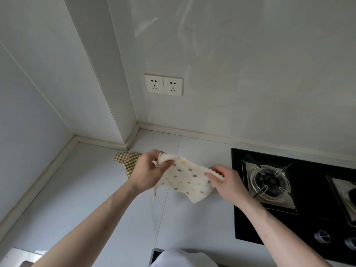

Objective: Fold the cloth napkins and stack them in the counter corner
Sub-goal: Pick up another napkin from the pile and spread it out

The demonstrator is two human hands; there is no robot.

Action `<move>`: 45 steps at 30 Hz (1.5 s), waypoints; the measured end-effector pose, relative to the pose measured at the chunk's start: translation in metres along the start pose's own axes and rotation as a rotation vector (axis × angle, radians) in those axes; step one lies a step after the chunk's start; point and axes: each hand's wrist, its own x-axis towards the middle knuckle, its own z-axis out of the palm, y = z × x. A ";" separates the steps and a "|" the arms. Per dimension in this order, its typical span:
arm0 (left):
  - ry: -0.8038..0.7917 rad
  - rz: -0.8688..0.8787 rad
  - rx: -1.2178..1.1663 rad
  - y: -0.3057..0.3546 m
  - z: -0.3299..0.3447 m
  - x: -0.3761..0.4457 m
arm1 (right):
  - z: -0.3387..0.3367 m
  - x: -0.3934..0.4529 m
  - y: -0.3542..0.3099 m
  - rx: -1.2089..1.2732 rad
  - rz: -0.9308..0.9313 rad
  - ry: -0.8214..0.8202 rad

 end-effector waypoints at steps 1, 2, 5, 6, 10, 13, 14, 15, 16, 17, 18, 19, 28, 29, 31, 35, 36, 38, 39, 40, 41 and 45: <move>0.050 0.012 0.001 0.002 -0.003 0.004 | -0.006 0.003 -0.004 0.029 -0.024 0.055; 0.085 0.020 -0.007 0.005 -0.006 0.008 | -0.013 0.006 -0.007 0.055 -0.042 0.102; 0.122 0.047 -0.033 0.010 -0.015 0.012 | -0.028 0.010 -0.012 0.060 -0.112 0.226; 0.118 0.062 -0.026 0.010 -0.016 0.011 | -0.032 0.010 -0.012 0.045 -0.146 0.264; 0.048 0.126 0.075 0.004 -0.014 0.000 | -0.036 0.004 -0.004 0.028 -0.234 0.311; -0.047 0.175 0.180 -0.015 -0.006 -0.011 | -0.027 -0.010 0.017 0.019 -0.170 0.227; -0.090 0.191 0.250 -0.025 -0.002 -0.016 | -0.021 -0.016 0.026 0.003 -0.136 0.187; -0.142 0.193 0.318 -0.037 0.003 -0.020 | -0.015 -0.023 0.035 -0.020 -0.098 0.144; -0.193 0.174 0.375 -0.050 0.007 -0.025 | -0.008 -0.030 0.046 -0.045 -0.059 0.098; -0.240 0.132 0.424 -0.062 0.012 -0.031 | 0.000 -0.037 0.057 -0.072 -0.020 0.049; -0.282 0.081 0.468 -0.075 0.018 -0.037 | 0.008 -0.045 0.068 -0.094 0.022 -0.002; -0.325 0.031 0.510 -0.086 0.023 -0.044 | 0.017 -0.052 0.078 -0.116 0.063 -0.051; -0.682 -0.162 0.670 -0.142 0.062 -0.102 | 0.069 -0.099 0.123 -0.260 0.256 -0.443; -0.696 -0.169 0.671 -0.144 0.063 -0.104 | 0.071 -0.100 0.127 -0.256 0.271 -0.447; -0.684 -0.193 0.664 -0.147 0.065 -0.103 | 0.074 -0.098 0.129 -0.232 0.294 -0.434; -0.556 -0.241 0.645 -0.146 0.062 -0.087 | 0.074 -0.081 0.127 -0.170 0.336 -0.372; -0.521 -0.253 0.634 -0.145 0.061 -0.081 | 0.074 -0.076 0.124 -0.149 0.341 -0.359; -0.460 -0.277 0.612 -0.144 0.059 -0.070 | 0.075 -0.062 0.122 -0.139 0.345 -0.329; -0.436 -0.290 0.603 -0.143 0.058 -0.065 | 0.076 -0.055 0.122 -0.160 0.341 -0.306; -0.416 -0.300 0.595 -0.144 0.058 -0.060 | 0.078 -0.049 0.121 -0.180 0.344 -0.281; -0.398 -0.309 0.588 -0.145 0.058 -0.056 | 0.080 -0.042 0.121 -0.190 0.353 -0.255; -0.384 -0.322 0.609 -0.146 0.062 -0.043 | 0.089 -0.027 0.122 -0.216 0.398 -0.214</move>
